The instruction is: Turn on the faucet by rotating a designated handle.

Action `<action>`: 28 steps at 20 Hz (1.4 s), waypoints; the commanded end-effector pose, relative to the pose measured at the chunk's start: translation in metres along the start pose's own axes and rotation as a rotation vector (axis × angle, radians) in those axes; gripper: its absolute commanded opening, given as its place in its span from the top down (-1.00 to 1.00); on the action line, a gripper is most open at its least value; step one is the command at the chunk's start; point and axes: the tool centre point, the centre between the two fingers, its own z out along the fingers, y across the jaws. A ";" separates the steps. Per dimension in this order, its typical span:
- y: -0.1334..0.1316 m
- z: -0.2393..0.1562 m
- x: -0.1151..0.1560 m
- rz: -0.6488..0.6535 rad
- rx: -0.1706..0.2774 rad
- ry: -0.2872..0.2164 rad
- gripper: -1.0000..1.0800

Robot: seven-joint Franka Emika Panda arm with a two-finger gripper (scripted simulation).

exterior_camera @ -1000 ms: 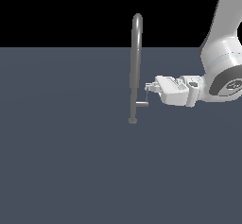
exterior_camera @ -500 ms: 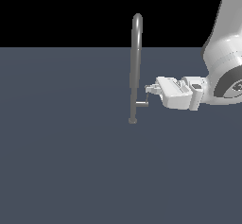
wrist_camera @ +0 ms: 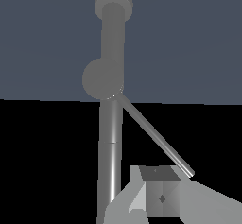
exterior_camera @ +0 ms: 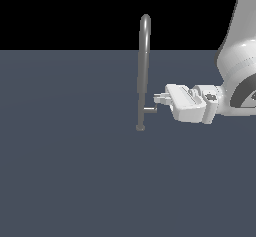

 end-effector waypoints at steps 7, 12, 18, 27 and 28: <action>0.023 0.000 0.023 0.011 -0.005 -0.005 1.00; 0.037 0.000 0.046 0.025 -0.006 -0.007 1.00; 0.032 0.000 0.058 0.013 -0.007 -0.008 1.00; 0.023 0.000 0.071 0.001 -0.009 -0.011 1.00; 0.022 0.000 0.075 0.004 -0.009 -0.010 1.00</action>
